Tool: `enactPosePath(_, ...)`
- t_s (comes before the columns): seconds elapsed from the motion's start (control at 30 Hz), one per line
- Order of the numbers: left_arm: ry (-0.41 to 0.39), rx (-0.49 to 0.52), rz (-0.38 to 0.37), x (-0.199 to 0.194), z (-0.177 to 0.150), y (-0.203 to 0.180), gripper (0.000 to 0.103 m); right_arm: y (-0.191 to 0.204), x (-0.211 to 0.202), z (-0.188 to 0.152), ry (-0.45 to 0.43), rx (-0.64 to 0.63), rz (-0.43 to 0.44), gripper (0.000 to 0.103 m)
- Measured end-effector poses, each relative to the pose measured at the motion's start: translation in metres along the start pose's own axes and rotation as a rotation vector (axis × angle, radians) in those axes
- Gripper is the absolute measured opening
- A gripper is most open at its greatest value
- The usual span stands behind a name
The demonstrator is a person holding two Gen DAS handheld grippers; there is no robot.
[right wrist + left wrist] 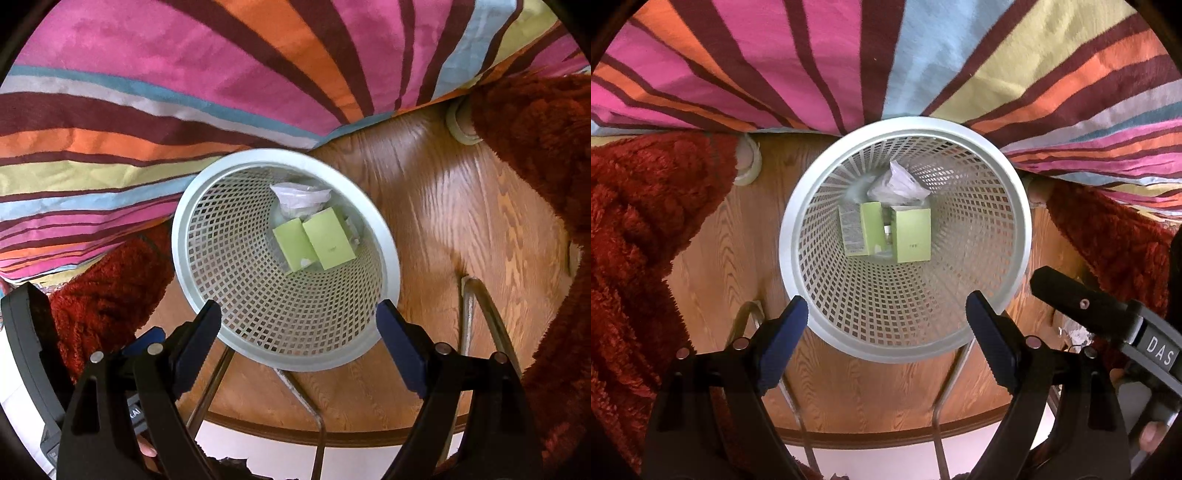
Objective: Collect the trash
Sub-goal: 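Move both tools back toward the remaining boxes and packets on the bed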
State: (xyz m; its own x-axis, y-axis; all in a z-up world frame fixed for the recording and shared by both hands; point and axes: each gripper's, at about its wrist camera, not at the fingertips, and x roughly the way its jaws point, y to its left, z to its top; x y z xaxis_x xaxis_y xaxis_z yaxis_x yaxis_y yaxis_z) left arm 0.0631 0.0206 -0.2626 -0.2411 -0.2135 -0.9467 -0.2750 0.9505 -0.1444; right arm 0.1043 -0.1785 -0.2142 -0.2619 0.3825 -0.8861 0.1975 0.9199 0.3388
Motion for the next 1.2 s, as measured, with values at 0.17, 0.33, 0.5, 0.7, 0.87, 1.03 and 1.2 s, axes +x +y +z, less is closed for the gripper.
enactPosePath(0.17,-0.019,-0.009,-0.001,-0.005,-0.002,0.002,0.085,0.001,-0.008,-0.001,-0.028,-0.01,0.009,0.082)
enactPosePath(0.33,-0.07,-0.023,-0.016,-0.017,-0.004,0.007,0.085,0.002,-0.021,-0.005,-0.075,-0.031,0.012,0.082)
enactPosePath(0.5,-0.157,-0.032,-0.037,-0.037,-0.011,0.007,0.085,0.009,-0.042,-0.013,-0.15,-0.085,0.018,0.082)
enactPosePath(0.7,-0.32,-0.01,-0.043,-0.073,-0.021,0.005,0.085,0.019,-0.07,-0.024,-0.254,-0.163,0.006,0.082)
enactPosePath(0.87,-0.542,0.068,-0.017,-0.121,-0.035,-0.003,0.085,0.023,-0.114,-0.033,-0.446,-0.211,0.003,0.082)
enactPosePath(1.03,-0.771,0.146,0.026,-0.169,-0.042,-0.019,0.085,0.027,-0.169,-0.039,-0.692,-0.241,0.067,0.082)
enactPosePath(1.2,-0.857,0.162,-0.002,-0.201,-0.025,-0.026,0.085,0.04,-0.209,-0.035,-0.864,-0.282,0.095,0.082)
